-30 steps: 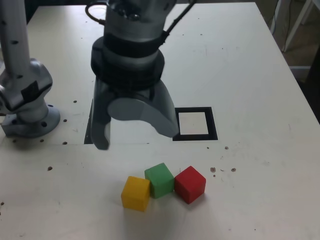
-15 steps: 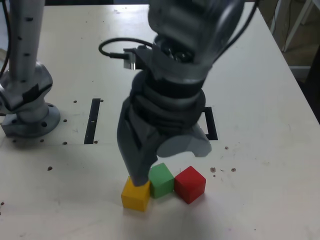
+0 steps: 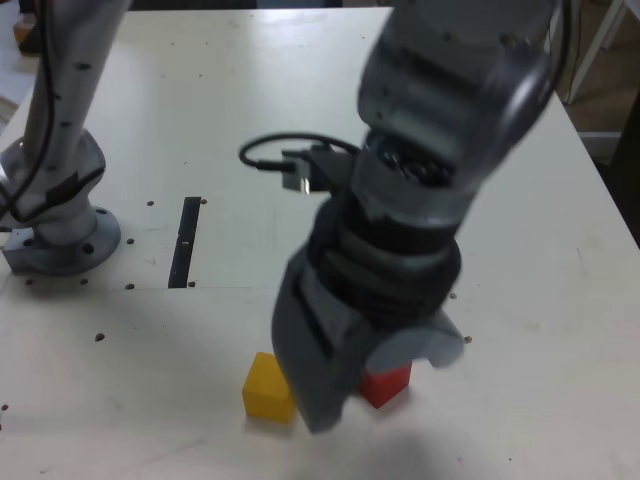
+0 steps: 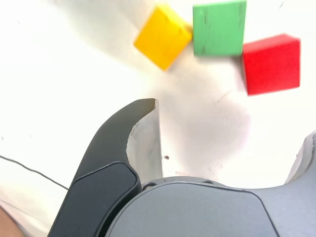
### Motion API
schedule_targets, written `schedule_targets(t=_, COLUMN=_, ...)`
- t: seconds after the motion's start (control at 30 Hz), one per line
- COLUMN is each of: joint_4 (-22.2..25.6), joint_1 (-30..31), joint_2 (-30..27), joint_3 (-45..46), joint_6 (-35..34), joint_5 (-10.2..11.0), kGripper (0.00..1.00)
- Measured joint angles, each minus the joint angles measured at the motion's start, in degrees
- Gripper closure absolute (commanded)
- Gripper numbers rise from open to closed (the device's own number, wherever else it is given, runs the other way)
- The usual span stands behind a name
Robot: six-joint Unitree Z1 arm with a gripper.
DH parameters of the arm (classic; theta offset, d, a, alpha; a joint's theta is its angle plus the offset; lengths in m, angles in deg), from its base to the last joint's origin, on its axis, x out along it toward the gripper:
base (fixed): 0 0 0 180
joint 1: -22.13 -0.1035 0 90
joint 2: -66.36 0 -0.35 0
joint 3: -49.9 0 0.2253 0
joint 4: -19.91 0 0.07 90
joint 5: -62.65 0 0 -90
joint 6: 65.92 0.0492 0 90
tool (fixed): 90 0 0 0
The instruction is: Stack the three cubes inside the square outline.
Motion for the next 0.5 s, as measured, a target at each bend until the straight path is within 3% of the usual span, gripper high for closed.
schedule_targets(t=0.17, joint_4=-0.8, joint_1=-0.6, joint_2=3.6, joint_3=-2.4, joint_6=-2.0, joint_5=-2.2, kGripper=0.00)
schedule_targets(t=0.5, joint_4=-1.2, joint_1=-3.2, joint_2=5.4, joint_3=-4.0, joint_6=-5.7, joint_5=-0.4, kGripper=0.00)
